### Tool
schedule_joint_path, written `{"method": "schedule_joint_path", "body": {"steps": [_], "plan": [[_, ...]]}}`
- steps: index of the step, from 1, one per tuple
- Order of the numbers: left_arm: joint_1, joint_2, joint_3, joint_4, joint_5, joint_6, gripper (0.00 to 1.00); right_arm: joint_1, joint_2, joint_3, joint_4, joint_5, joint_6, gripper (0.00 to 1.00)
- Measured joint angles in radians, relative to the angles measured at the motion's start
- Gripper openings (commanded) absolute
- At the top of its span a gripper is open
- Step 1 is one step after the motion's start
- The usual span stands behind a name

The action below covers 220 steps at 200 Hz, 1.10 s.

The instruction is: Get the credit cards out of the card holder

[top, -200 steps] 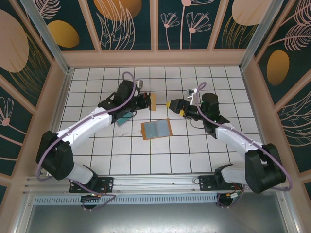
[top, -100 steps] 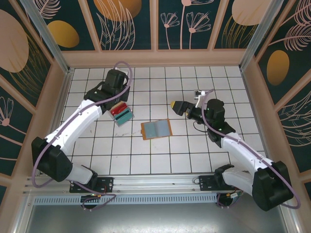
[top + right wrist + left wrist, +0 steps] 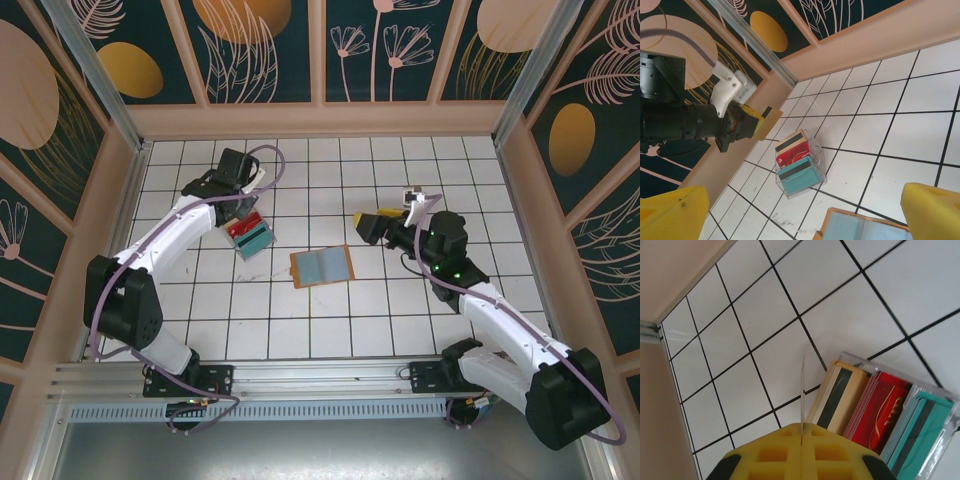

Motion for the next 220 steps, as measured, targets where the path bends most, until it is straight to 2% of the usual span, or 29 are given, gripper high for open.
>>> {"method": "schedule_joint_path", "body": {"steps": [64, 220], "plan": [[0.020, 0.029, -0.070, 0.058, 0.050, 0.102, 0.00, 0.001, 0.000, 0.000, -0.048, 0.024, -0.019, 0.99], [0.030, 0.084, -0.127, 0.146, 0.082, 0.158, 0.00, 0.001, 0.008, 0.000, -0.057, 0.053, -0.018, 0.99]]}}
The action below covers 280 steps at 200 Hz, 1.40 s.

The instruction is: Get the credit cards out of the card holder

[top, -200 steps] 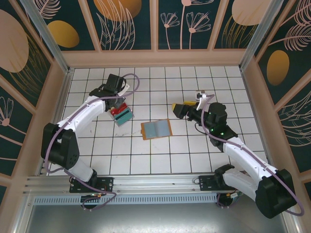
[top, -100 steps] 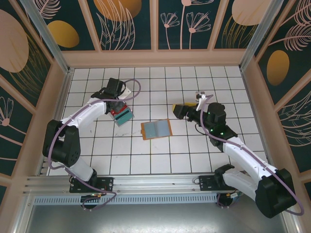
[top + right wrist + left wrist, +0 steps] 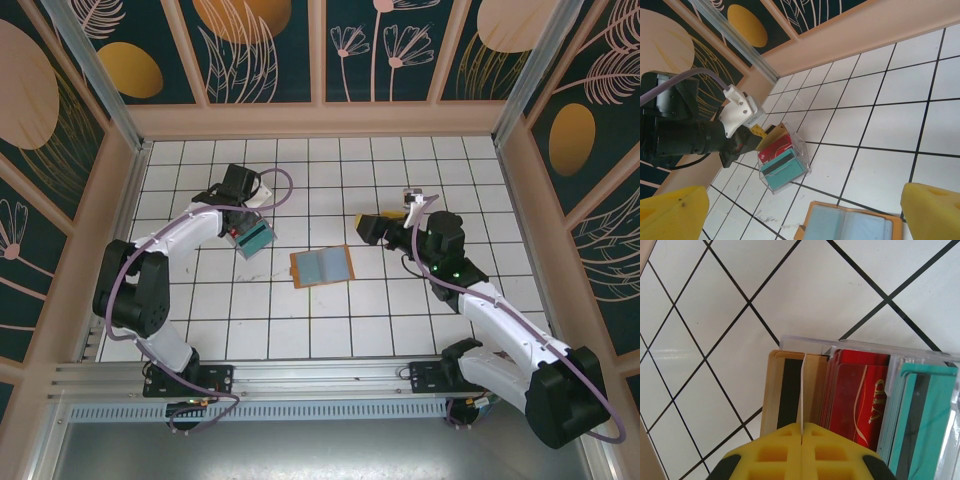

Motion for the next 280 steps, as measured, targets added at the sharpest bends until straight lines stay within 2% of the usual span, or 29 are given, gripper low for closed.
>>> {"method": "schedule_joint_path", "body": {"steps": [25, 45, 83, 92, 95, 153, 168, 177, 189, 195, 200, 228, 241, 266, 280], "plan": [[0.002, 0.008, -0.011, 0.013, -0.006, 0.001, 0.02, 0.000, 0.000, 0.000, -0.009, 0.002, 0.000, 0.99], [0.002, 0.011, -0.015, 0.017, -0.010, 0.002, 0.12, 0.000, 0.000, 0.000, -0.014, 0.003, 0.003, 0.99], [0.005, 0.011, -0.018, 0.039, -0.046, 0.011, 0.19, 0.000, 0.000, 0.000, -0.014, 0.003, 0.004, 0.99], [0.006, 0.011, -0.018, 0.045, -0.057, 0.011, 0.38, 0.000, 0.000, 0.000, -0.014, 0.003, 0.008, 0.99], [0.006, 0.011, -0.018, 0.046, -0.061, 0.018, 0.40, 0.000, 0.000, 0.000, -0.014, 0.003, 0.008, 0.99], [0.023, 0.010, -0.031, 0.092, -0.115, 0.015, 0.38, 0.000, 0.000, 0.000, -0.014, 0.003, 0.022, 0.99], [0.027, 0.006, -0.031, 0.098, -0.116, 0.014, 0.41, 0.000, 0.000, 0.000, -0.014, 0.003, 0.026, 0.99], [0.027, -0.001, -0.031, 0.098, -0.115, 0.006, 0.51, 0.000, 0.002, 0.000, -0.014, 0.003, 0.027, 0.99], [0.028, -0.015, -0.030, 0.098, -0.110, -0.006, 0.59, 0.000, 0.008, 0.000, -0.014, 0.003, 0.033, 0.99], [0.028, -0.023, -0.028, 0.098, -0.107, -0.014, 0.66, 0.000, 0.014, 0.000, -0.014, 0.003, 0.038, 0.99], [0.028, -0.030, -0.025, 0.098, -0.105, -0.026, 0.76, 0.000, 0.021, 0.000, -0.016, 0.003, 0.039, 0.99], [0.029, -0.064, 0.013, 0.097, -0.082, -0.095, 0.93, 0.006, 0.087, 0.041, -0.073, 0.008, 0.044, 0.98], [0.029, -0.078, 0.036, 0.095, -0.074, -0.144, 0.98, 0.018, 0.126, 0.071, -0.102, 0.021, 0.040, 0.94], [0.029, -0.097, 0.093, 0.067, -0.049, -0.248, 0.99, 0.048, 0.196, 0.117, -0.155, 0.057, 0.023, 0.80], [0.029, -0.102, 0.120, 0.044, -0.029, -0.308, 0.98, 0.065, 0.240, 0.137, -0.181, 0.084, 0.008, 0.67]]}}
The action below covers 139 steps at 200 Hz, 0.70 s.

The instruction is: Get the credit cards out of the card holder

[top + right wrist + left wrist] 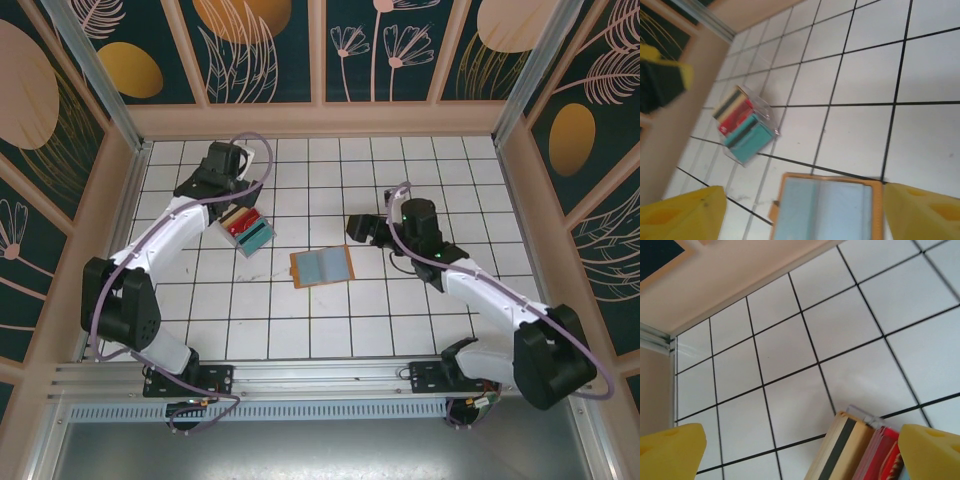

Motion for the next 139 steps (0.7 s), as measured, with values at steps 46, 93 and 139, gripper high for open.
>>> {"method": "schedule_joint_path", "body": {"steps": [46, 93, 139], "plan": [[0.000, -0.045, -0.008, -0.048, 0.115, -0.212, 0.91, 0.032, 0.135, 0.020, -0.055, 0.058, -0.018, 0.43], [0.000, -0.137, -0.135, -0.019, 0.324, -0.474, 0.76, 0.048, 0.231, 0.020, -0.057, 0.083, -0.012, 0.34], [-0.014, -0.160, -0.332, 0.079, 0.478, -0.752, 0.71, 0.069, 0.321, 0.013, -0.046, 0.073, 0.003, 0.32]]}}
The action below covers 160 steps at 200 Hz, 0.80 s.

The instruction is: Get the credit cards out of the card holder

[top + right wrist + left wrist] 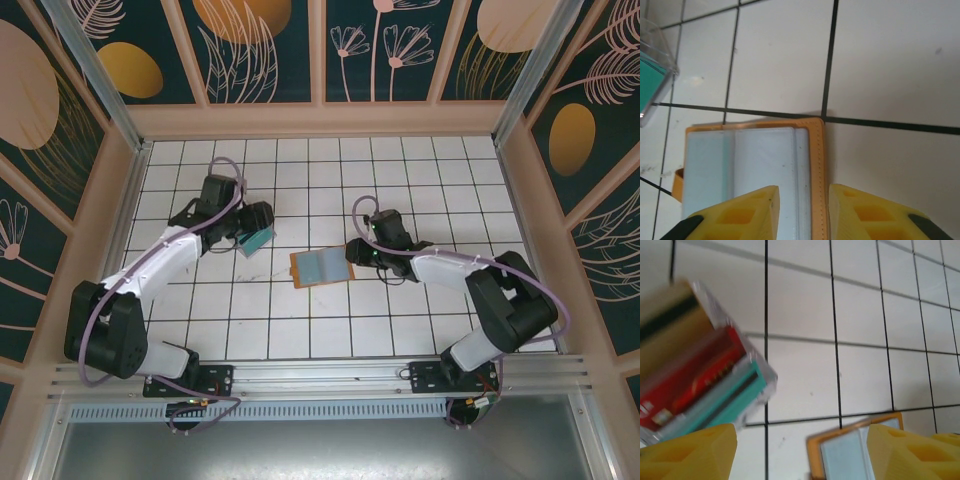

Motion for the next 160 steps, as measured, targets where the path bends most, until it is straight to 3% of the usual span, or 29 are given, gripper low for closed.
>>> {"method": "schedule_joint_path", "body": {"steps": [36, 72, 160], "plan": [[-0.087, -0.014, -0.116, 0.064, 0.027, -0.151, 0.65, 0.013, 0.033, -0.015, 0.005, -0.004, 0.007, 0.31], [-0.148, -0.022, -0.203, 0.180, 0.047, -0.276, 0.60, 0.022, 0.058, -0.019, 0.016, -0.017, 0.015, 0.24], [-0.208, 0.069, -0.225, 0.304, 0.091, -0.367, 0.54, 0.076, 0.068, -0.019, 0.031, -0.034, 0.045, 0.21]]}}
